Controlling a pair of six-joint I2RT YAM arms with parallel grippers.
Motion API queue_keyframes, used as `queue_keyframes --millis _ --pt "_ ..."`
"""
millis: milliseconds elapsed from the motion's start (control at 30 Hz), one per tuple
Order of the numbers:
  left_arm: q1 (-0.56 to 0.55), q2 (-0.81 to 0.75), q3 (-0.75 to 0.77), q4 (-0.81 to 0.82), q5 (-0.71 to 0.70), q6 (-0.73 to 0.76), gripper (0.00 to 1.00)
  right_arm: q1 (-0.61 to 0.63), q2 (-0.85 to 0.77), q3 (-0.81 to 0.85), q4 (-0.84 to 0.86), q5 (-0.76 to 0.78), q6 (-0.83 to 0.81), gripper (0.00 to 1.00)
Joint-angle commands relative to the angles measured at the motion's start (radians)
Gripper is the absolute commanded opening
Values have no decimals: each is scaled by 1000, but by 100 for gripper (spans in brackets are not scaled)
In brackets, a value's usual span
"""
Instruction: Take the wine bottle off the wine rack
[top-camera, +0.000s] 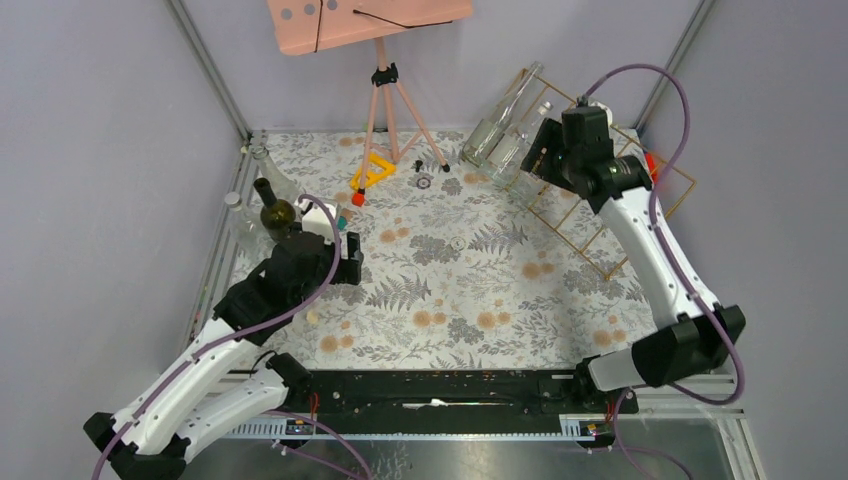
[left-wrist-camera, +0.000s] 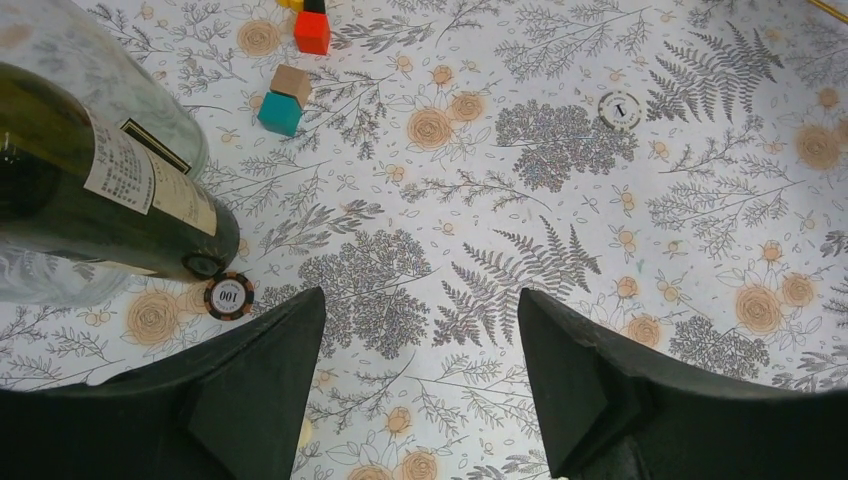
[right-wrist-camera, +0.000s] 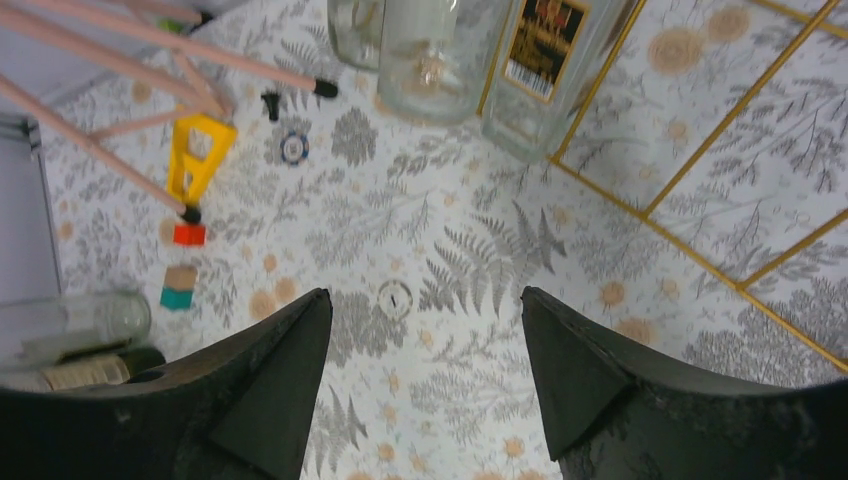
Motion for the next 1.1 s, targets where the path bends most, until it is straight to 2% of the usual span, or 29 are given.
queue_keyframes --millis 0,200,600,1067 --pt "-3 -55 -35 -18 35 20 77 -41 119 166 11 91 -11 76" --pt "-7 -66 -68 -30 40 14 77 -100 318 363 2 170 -24 71" --pt "-9 -25 -64 -27 38 24 77 -205 689 747 -65 282 -73 71" --pt "-9 -28 -67 -23 39 28 77 -254 873 900 -43 288 -41 68"
